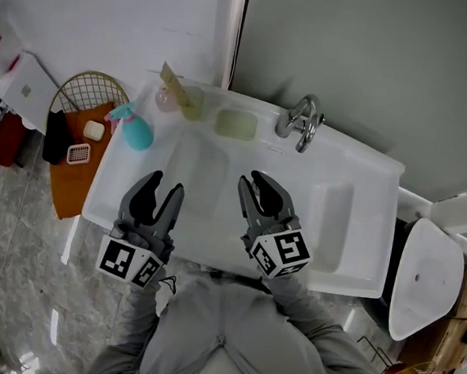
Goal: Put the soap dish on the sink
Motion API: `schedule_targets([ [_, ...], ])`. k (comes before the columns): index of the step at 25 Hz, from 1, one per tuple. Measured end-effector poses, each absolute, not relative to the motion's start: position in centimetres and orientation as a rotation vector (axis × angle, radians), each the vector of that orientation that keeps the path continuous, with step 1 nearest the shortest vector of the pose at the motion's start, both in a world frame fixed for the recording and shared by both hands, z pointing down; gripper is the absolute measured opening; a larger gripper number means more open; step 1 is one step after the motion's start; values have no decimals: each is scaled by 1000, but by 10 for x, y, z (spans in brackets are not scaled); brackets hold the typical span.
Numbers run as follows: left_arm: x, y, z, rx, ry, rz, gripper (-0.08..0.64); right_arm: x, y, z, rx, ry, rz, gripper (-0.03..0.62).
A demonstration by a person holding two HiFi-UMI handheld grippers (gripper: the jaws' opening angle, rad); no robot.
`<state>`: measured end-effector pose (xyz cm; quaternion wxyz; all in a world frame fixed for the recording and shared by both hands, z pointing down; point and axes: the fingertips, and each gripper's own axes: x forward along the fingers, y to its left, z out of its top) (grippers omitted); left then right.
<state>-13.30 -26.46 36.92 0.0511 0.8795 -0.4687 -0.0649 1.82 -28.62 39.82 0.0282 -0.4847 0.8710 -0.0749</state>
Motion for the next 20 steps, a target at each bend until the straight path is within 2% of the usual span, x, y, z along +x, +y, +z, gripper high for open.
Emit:
schedule_targets([
  [20, -100, -263, 369, 2677, -1407, -198, 201, 52, -267, 398, -1514, 2634, -318, 77],
])
